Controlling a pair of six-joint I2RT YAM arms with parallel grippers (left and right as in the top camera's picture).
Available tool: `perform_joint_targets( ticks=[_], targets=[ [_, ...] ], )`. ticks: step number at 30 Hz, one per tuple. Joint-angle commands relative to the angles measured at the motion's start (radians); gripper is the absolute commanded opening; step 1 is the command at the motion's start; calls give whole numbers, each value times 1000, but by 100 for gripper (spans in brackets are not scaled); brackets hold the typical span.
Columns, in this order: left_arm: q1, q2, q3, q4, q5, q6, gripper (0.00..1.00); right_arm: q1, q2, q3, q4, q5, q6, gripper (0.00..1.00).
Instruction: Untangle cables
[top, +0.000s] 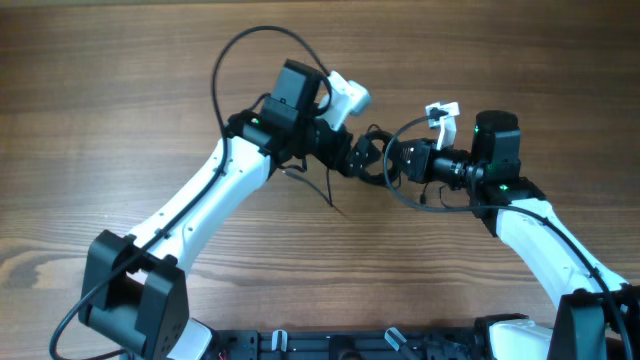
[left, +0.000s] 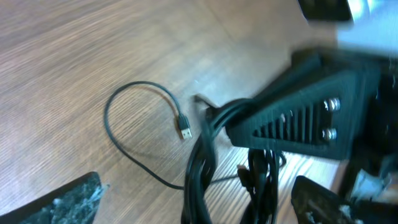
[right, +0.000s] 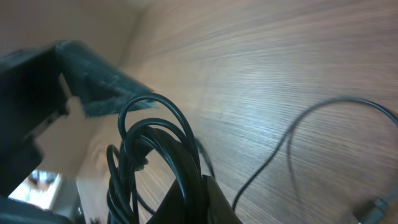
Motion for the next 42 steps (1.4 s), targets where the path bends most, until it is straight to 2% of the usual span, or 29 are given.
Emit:
perform_joint_targets(
  ticks=[1,4,9,11,14,15,18,20,21,22,24,26,28,32,35,38,42],
  targets=[
    [28,-26,4,22,-14,-412,100,-3,-8,-1,6,132,203,4],
    [18,-26,4,20,-13,-587,100,-3,-8,-1,7,159,285,4],
    [-47,-10,4,19,-63,-600,99,-3,-8,-1,6,156,369,4],
    [-72,3,4,11,-126,-677,90,-3,-8,-1,6,153,375,4],
    [-101,28,4,0,-210,-809,71,-3,-8,-1,6,148,376,4],
    [-108,37,4,2,-230,-850,62,-3,-8,-1,6,143,375,4],
    [-113,60,4,5,-247,-933,51,-3,-8,-1,6,138,375,4],
    [-113,67,4,6,-247,-964,54,-3,-8,-1,6,138,375,4],
    [-113,67,4,5,-248,-965,63,-3,-8,-1,6,138,375,4],
    [-113,67,4,5,-259,-964,77,-3,-8,-1,6,141,374,4],
    [-110,67,4,-3,-316,-959,85,-3,-8,-1,2,162,372,4],
    [-95,67,4,-7,-381,-953,83,-3,-8,-1,-15,191,373,4],
    [-63,64,4,-7,-390,-954,75,-3,-8,-1,-49,219,388,4],
    [16,50,4,-5,-278,-953,70,-3,-8,-1,-90,234,453,5],
    [61,48,4,-2,-126,-954,72,-3,-8,-1,-114,302,556,4],
    [80,48,4,-3,58,-975,82,-3,-8,-1,-112,344,647,4],
    [52,48,4,16,102,-1064,84,-3,-8,-1,-100,335,661,4]
  ],
)
